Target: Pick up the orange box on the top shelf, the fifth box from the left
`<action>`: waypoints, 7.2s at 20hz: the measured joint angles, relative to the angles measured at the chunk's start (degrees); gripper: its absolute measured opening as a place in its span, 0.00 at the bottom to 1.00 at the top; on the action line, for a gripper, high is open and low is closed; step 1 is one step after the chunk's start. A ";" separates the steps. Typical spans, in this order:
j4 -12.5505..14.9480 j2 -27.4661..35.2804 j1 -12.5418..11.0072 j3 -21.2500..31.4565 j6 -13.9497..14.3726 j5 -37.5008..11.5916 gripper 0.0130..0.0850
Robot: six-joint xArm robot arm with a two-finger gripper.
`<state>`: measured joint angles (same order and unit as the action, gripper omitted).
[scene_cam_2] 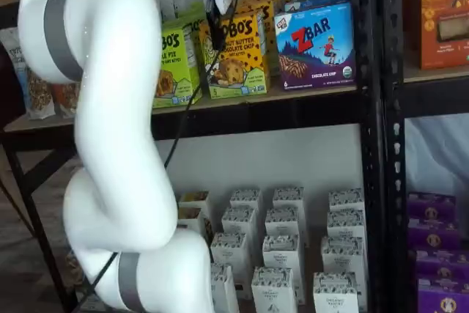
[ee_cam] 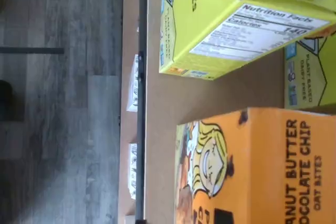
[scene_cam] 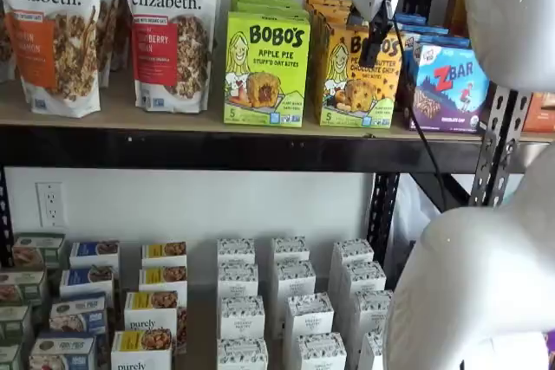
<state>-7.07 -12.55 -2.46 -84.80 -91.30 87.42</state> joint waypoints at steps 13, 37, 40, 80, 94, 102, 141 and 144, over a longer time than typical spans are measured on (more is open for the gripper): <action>1.43 2.46 0.70 -3.19 0.61 3.13 1.00; 2.59 2.24 1.95 -1.56 1.61 2.14 1.00; 2.15 2.11 1.81 -1.37 1.53 1.91 0.94; 0.23 1.66 1.33 -0.90 1.26 0.83 0.28; 0.92 0.81 1.91 -1.01 1.84 1.44 0.11; -1.90 -3.31 1.87 1.76 2.38 0.50 0.11; 2.95 -23.60 2.95 14.16 3.23 11.72 0.11; 2.75 -25.18 2.80 15.35 3.16 12.01 0.11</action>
<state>-4.32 -37.73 0.34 -69.45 -88.13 99.43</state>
